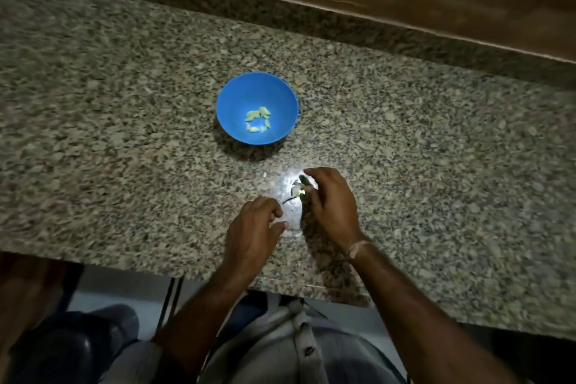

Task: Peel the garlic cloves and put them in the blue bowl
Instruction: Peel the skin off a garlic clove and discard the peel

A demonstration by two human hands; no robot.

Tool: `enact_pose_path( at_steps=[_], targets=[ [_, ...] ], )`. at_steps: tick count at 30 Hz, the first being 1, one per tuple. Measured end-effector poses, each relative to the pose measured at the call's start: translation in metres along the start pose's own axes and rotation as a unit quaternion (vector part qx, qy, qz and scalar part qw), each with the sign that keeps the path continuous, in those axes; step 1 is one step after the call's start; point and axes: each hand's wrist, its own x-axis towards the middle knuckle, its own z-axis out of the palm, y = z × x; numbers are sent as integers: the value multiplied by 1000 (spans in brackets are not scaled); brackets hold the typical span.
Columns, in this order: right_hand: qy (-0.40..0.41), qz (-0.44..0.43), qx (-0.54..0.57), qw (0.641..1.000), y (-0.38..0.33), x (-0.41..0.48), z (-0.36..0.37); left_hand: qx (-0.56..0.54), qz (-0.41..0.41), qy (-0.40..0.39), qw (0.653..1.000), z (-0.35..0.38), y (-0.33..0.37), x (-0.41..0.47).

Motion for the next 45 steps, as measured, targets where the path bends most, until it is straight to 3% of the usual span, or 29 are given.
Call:
enact_pose_path(
  at_steps=[6, 11, 15, 20, 23, 27, 29, 33, 36, 37, 38, 40, 41, 43, 45],
  targets=[
    [-3, -3, -68, 998, -6, 8, 15, -2, 25, -11, 1000, -5, -9, 0],
    [17, -3, -77, 997, -9, 8, 16, -109, -9, 60, 992, -35, 10, 21],
    [20, 1, -74, 997, -11, 8, 16, -34, 58, 170, 983, -77, 35, 78],
    [21, 4, -40, 999, -8, 6, 13, 81, 50, 140, 986, -90, 33, 128],
    [15, 14, -1, 1000, -2, 2, 10, 87, 98, 190, 973, -82, 36, 108],
    [31, 36, 95, 994, 6, -4, 2, -35, 97, 80, 991, -33, 39, 60],
    [31, 44, 150, 987, 10, -9, -3, -24, 73, 40, 996, -5, 37, 53],
    [17, 55, 205, 977, 19, -13, -15, 13, 44, 49, 998, 19, 39, 56],
    [-7, 94, 235, 967, 24, -15, -21, -94, -18, 60, 994, 24, 41, 53],
    [-21, 118, 261, 958, 25, -15, -23, -193, -81, 52, 976, 23, 45, 53],
    [-38, 143, 293, 944, 24, -15, -25, -313, -153, 35, 937, 20, 49, 52],
    [-65, 165, 353, 919, 18, -16, -30, -509, -245, -23, 825, 14, 63, 46],
    [-71, 164, 376, 909, 15, -16, -34, -563, -256, -42, 785, 11, 70, 43],
    [-73, 159, 415, 893, 7, -16, -44, -621, -257, -55, 738, 10, 77, 36],
    [-71, 156, 438, 883, 0, -16, -54, -647, -250, -44, 719, 10, 81, 30]
  ],
)
